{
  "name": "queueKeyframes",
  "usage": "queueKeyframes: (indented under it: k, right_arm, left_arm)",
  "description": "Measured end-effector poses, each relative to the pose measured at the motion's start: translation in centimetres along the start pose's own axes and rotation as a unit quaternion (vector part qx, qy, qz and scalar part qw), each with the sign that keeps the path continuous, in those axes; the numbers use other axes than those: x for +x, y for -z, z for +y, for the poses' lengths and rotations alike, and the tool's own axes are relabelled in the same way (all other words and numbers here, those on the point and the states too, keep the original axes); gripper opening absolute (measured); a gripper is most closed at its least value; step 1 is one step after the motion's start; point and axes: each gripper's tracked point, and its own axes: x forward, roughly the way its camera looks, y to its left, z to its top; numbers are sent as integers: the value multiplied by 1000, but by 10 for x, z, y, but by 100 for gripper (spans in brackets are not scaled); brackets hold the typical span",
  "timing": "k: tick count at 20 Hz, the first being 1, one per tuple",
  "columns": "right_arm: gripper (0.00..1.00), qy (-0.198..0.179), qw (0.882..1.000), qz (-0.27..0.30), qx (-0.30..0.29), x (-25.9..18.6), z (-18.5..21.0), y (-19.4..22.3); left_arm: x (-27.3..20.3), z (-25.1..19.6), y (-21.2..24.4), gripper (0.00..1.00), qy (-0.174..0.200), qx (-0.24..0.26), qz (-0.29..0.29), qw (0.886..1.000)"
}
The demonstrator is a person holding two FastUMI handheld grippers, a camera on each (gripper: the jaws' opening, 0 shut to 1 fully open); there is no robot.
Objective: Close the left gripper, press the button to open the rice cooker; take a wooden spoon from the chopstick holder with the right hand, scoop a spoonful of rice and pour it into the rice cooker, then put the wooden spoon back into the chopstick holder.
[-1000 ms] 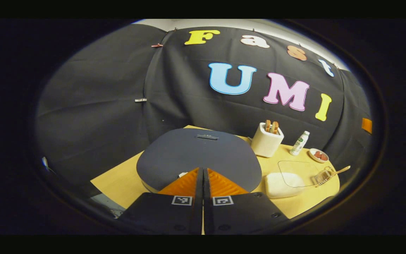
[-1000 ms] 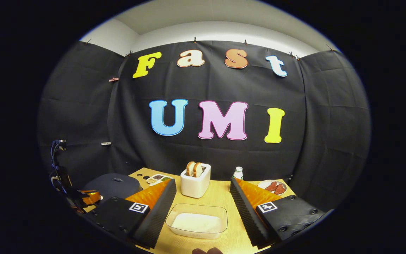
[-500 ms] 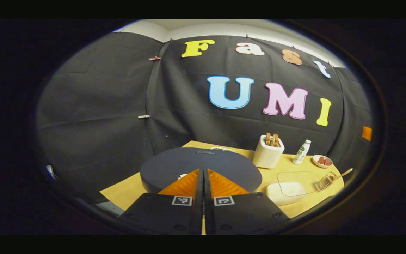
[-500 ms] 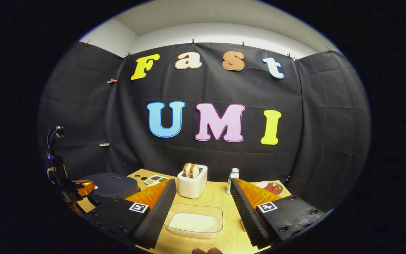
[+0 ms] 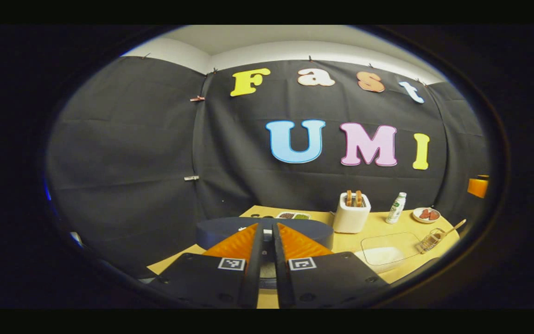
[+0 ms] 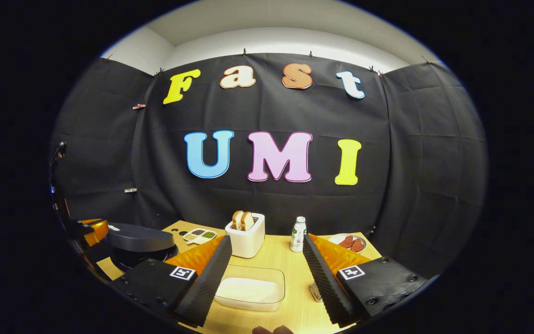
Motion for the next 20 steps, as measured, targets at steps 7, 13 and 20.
queueKeyframes:
  k: [7,13,20]
  right_arm:
    - [96,4,1000,4,5,3,-10,6]
    - [96,13,1000,16,12,9,-25,15]
    - [96,54,997,35,30,13,-74,34]
  left_arm:
    - [-14,-12,-24,20,6,1,-31,1000]
    - [-19,-24,-20,40,13,-14,-23,1000]
    - [-26,-31,-23,71,9,-13,-28,999]
